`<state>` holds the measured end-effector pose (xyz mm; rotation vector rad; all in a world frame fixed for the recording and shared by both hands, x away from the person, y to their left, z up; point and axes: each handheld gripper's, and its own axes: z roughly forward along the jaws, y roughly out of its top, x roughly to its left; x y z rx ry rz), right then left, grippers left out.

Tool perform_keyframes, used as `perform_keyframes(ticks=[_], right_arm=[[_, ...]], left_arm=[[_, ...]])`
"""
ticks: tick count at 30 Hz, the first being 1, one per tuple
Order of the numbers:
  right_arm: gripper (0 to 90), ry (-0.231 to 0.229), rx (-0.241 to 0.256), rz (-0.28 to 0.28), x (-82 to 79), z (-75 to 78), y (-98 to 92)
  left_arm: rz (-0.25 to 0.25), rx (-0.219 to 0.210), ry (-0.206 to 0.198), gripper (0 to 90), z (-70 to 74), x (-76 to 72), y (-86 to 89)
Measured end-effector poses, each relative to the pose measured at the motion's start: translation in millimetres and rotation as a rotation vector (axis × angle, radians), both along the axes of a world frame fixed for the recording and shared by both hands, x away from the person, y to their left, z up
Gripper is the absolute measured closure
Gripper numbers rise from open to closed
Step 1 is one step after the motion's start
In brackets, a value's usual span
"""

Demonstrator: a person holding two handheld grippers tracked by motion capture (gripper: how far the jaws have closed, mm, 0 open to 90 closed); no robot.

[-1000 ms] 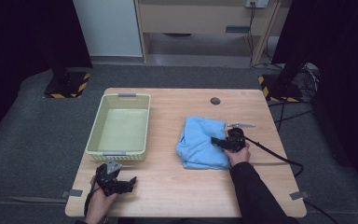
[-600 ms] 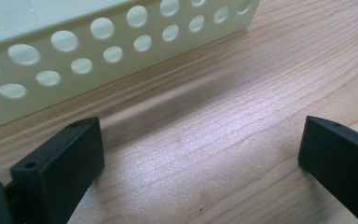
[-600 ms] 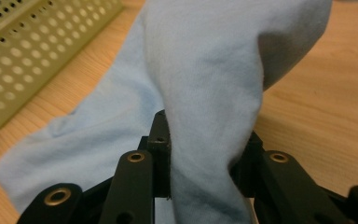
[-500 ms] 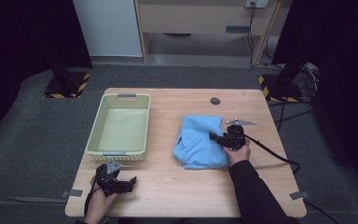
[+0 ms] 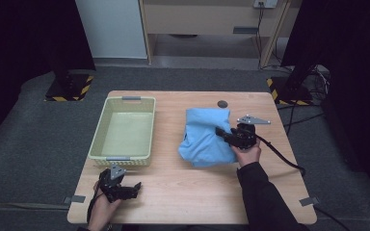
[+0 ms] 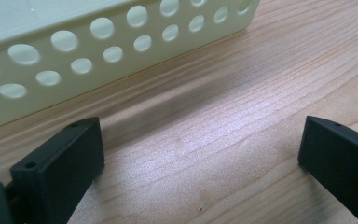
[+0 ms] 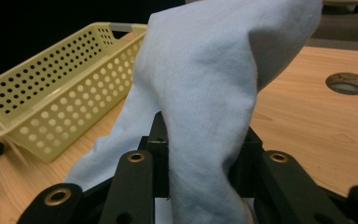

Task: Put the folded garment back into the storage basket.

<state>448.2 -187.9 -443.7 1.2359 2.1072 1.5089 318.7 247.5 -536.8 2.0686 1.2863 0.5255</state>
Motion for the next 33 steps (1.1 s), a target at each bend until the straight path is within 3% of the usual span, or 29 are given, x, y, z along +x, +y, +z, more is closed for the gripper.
perform_keyframes(ticks=[15, 33], right_arm=[[67.6, -0.059, 0.033, -0.012, -8.9, 25.6, -1.8], [67.5, -0.119, 0.099, -0.063, -16.8, 54.3, -21.8]], left_arm=[[0.000, 0.000, 0.000, 0.0, 0.0, 0.0, 0.0], [-0.001, 0.001, 0.000, 0.0, 0.1, 0.0, 0.1]])
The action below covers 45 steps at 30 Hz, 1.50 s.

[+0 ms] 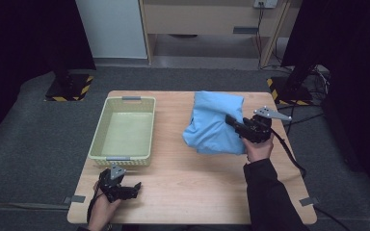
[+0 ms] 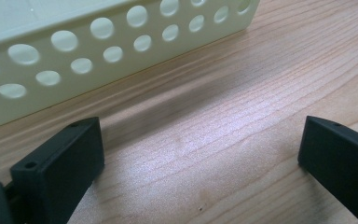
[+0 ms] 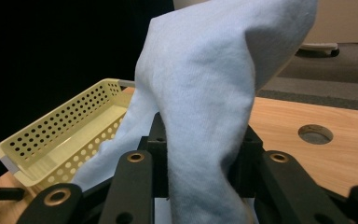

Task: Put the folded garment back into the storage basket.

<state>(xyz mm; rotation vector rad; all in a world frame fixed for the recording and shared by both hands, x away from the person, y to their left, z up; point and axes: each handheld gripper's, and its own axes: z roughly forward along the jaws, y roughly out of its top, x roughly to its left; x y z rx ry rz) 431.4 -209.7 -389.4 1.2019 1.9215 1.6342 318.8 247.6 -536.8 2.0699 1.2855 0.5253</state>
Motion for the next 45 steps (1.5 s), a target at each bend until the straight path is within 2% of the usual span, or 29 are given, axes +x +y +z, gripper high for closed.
perform_keyframes(ticks=[18, 30, 36, 45], right_arm=[[67.5, -0.014, -0.006, -0.004, -4.6, 12.1, 2.6], [67.4, -0.033, -0.018, 0.005, -3.5, 28.8, 23.8], [67.4, -0.055, -0.010, 0.013, -1.8, 42.6, 35.7], [67.4, -0.063, 0.000, 0.015, 1.5, 53.9, 46.1]], left_arm=[[0.000, -0.001, 0.000, 0.0, 0.0, 0.0, 0.0], [0.000, 0.000, 0.000, 0.0, 0.0, 0.0, 0.0], [0.000, 0.000, 0.000, 0.0, 0.0, 0.0, 0.0], [0.000, 0.000, 0.000, 0.0, 0.0, 0.0, 0.0]])
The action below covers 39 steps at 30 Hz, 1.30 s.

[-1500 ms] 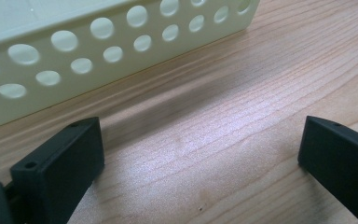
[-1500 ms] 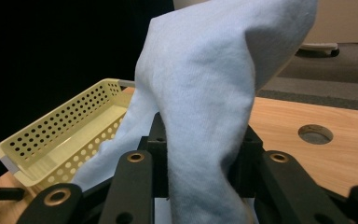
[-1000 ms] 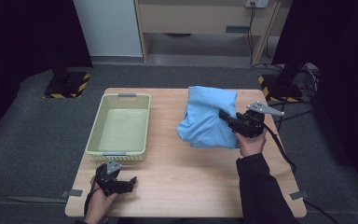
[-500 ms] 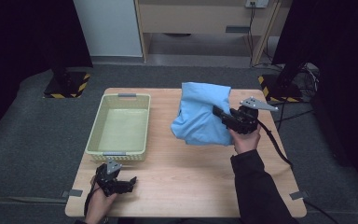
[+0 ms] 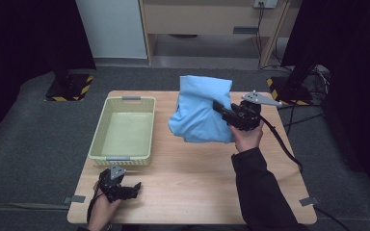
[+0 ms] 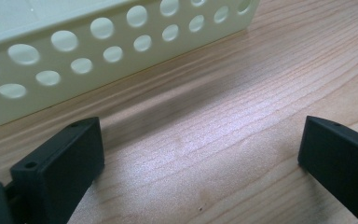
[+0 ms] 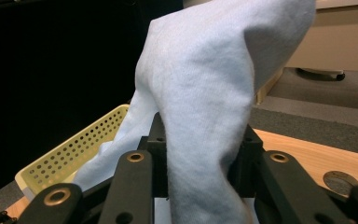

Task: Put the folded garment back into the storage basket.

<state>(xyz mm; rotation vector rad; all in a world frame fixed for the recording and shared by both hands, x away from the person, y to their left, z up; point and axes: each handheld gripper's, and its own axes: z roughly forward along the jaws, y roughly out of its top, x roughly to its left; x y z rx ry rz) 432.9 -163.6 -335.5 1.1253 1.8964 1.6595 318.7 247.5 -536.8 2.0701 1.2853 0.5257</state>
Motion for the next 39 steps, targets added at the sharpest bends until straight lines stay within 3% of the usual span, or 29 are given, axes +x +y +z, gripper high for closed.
perform_keyframes(ticks=[19, 39], right_arm=[[67.2, -0.007, 0.006, 0.017, 5.9, 11.0, 23.3], [67.0, -0.004, 0.035, 0.073, 12.6, 19.2, 68.7]], left_arm=[[0.000, 0.000, 0.000, 0.0, 0.0, 0.0, 0.0], [0.000, 0.000, 0.000, 0.0, 0.0, 0.0, 0.0]])
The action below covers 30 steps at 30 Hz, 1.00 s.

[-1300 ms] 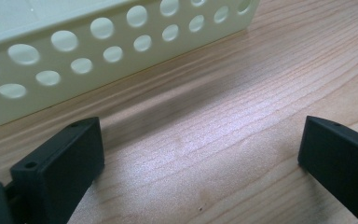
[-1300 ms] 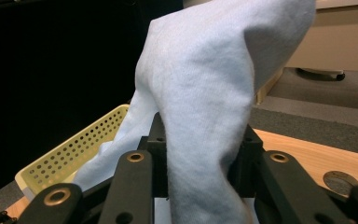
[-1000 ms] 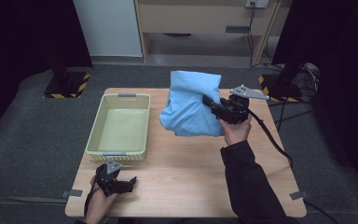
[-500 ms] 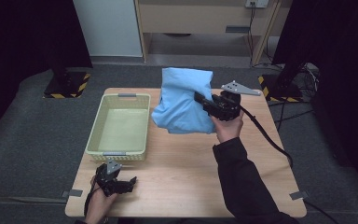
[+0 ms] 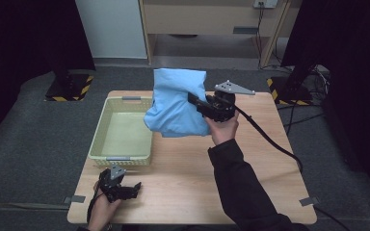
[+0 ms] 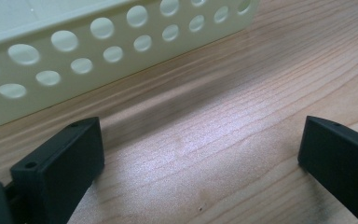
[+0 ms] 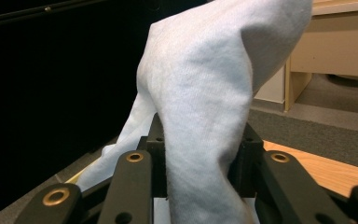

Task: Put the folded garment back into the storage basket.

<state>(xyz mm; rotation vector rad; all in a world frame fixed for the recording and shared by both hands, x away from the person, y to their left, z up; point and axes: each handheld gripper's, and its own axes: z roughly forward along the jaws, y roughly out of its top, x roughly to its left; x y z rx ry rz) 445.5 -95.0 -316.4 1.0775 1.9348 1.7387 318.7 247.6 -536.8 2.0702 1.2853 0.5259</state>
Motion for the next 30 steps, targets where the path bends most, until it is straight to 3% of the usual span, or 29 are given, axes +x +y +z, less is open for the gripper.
perform_keyframes(ticks=[16, 26, 30], right_arm=[[67.0, 0.009, 0.019, 0.030, 5.7, 2.1, 28.4], [66.9, 0.008, 0.004, 0.055, 5.5, 2.8, 51.4], [66.9, 0.018, 0.037, 0.070, 6.8, 3.7, 56.6]], left_arm=[[0.000, 0.000, 0.000, 0.0, 0.0, 0.0, 0.0], [0.000, 0.000, 0.001, 0.0, 0.0, 0.0, 0.0], [0.001, -0.002, 0.000, 0.0, -0.1, -0.1, -0.1]])
